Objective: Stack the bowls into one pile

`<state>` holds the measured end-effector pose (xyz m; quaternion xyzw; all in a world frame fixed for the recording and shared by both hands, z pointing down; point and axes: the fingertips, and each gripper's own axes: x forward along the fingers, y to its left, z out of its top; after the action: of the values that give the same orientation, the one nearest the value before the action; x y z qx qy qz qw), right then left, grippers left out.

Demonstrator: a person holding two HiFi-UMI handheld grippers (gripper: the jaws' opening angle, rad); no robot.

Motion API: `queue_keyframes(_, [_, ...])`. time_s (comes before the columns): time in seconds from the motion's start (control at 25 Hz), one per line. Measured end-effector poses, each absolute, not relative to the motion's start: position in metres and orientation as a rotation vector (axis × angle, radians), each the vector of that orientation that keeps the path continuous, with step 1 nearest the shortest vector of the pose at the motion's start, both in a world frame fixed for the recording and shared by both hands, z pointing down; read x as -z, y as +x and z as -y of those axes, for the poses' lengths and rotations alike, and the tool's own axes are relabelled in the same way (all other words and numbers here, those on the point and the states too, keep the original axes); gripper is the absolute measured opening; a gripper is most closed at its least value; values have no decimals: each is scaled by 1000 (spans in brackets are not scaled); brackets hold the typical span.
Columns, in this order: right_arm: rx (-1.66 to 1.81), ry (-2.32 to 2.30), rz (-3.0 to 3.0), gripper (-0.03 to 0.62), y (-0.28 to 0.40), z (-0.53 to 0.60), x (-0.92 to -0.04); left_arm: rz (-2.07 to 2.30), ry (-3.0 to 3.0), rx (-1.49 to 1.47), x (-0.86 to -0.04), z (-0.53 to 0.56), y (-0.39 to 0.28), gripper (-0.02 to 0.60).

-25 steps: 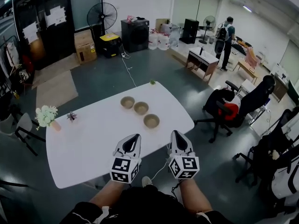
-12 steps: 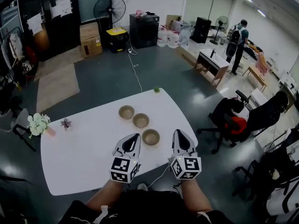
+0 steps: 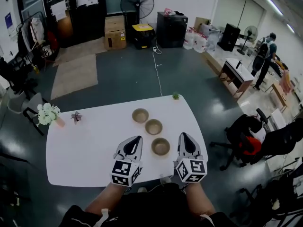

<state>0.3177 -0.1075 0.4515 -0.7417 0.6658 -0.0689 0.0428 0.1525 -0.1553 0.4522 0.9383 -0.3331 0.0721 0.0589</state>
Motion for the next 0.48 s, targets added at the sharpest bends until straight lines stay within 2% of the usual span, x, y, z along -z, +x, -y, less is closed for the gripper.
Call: queue_keyframes(0.48, [226,-2057,-2332,17,317,174,-461,1346,2664,-202,-457,182,137,12])
